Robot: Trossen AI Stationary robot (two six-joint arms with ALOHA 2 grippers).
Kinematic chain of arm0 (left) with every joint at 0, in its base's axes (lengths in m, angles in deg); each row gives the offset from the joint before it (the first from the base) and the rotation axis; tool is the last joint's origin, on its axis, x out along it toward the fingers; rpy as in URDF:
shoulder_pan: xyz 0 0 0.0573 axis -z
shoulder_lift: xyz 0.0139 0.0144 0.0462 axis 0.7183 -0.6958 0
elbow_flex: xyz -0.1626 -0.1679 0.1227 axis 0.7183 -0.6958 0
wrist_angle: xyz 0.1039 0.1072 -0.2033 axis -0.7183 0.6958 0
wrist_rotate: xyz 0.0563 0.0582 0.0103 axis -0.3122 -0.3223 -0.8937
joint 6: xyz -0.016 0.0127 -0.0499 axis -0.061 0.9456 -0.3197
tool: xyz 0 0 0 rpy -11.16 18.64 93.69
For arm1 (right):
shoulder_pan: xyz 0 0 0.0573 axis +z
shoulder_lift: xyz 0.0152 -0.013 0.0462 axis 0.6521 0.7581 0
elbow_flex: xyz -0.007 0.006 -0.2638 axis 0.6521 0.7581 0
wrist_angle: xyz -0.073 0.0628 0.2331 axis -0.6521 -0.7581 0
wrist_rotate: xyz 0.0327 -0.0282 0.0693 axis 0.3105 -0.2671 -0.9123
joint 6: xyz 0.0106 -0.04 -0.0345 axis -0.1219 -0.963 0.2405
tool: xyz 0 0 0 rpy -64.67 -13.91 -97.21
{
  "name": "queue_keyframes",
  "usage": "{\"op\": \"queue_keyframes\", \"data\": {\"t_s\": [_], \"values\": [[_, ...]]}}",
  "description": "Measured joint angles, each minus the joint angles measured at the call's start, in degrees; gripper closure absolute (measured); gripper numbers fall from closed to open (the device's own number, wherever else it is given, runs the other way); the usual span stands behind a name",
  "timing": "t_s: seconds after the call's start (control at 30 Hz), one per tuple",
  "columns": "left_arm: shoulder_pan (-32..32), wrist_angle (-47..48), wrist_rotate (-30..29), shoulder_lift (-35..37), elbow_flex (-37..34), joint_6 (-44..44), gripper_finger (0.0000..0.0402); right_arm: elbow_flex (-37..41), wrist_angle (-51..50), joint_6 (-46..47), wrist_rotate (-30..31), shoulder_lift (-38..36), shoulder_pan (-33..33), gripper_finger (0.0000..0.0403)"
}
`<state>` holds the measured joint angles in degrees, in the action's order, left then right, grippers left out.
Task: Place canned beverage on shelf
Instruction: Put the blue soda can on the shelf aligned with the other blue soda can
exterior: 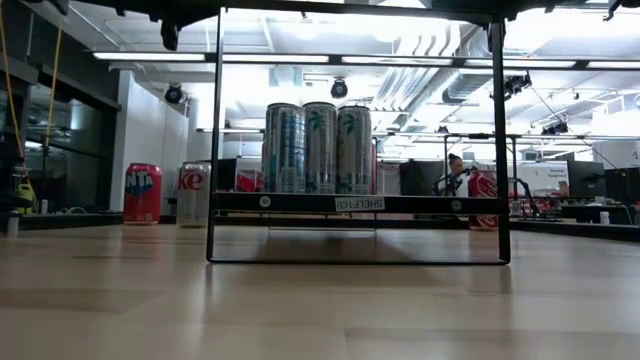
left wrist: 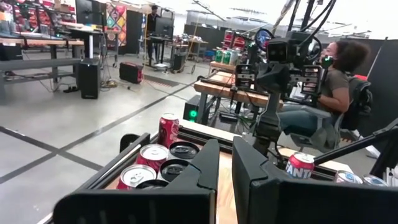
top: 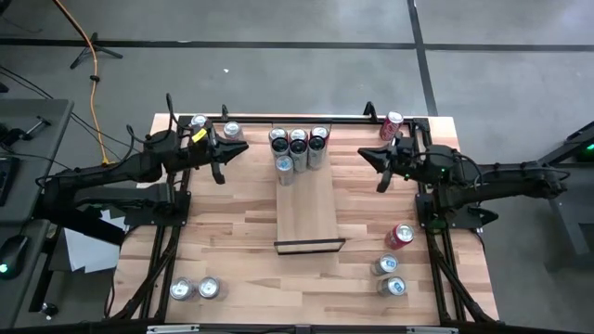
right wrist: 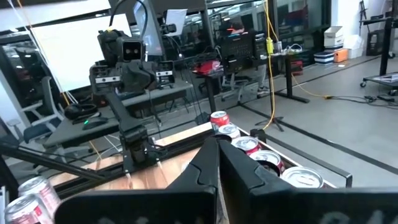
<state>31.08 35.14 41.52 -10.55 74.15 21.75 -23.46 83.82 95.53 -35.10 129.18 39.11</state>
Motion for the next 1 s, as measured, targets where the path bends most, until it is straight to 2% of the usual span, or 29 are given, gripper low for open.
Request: {"op": "queue_keyframes", "data": {"t_s": [0.23,0.43,0.57,0.63,0.77,1.0], "values": [[-0.02,0.11,-0.13,0.0,0.0,0.91,0.0401,0.02,0.0,0.75,0.13,0.06,-0.04,0.0403],[-0.02,0.31,-0.17,0.0,0.0,4.94,0.0401,0.02,-0.01,1.32,3.53,0.06,-0.04,0.0402],[-0.02,0.31,-0.36,0.0,0.0,4.75,0.0402,0.02,-0.07,7.09,6.06,0.06,-0.04,0.0399],[-0.02,0.31,-0.39,0.0,0.0,4.63,0.0402,0.02,-0.38,9.74,6.13,0.06,-0.04,0.0385],[-0.04,0.31,-0.39,0.0,0.0,4.52,0.04,0.02,-1.68,13.63,6.04,0.06,-0.04,0.0316],[-0.04,0.31,-2.88,0.0,0.0,4.48,0.038,0.02,-3.62,19.08,3.92,0.08,-0.04,0.0127]]}}
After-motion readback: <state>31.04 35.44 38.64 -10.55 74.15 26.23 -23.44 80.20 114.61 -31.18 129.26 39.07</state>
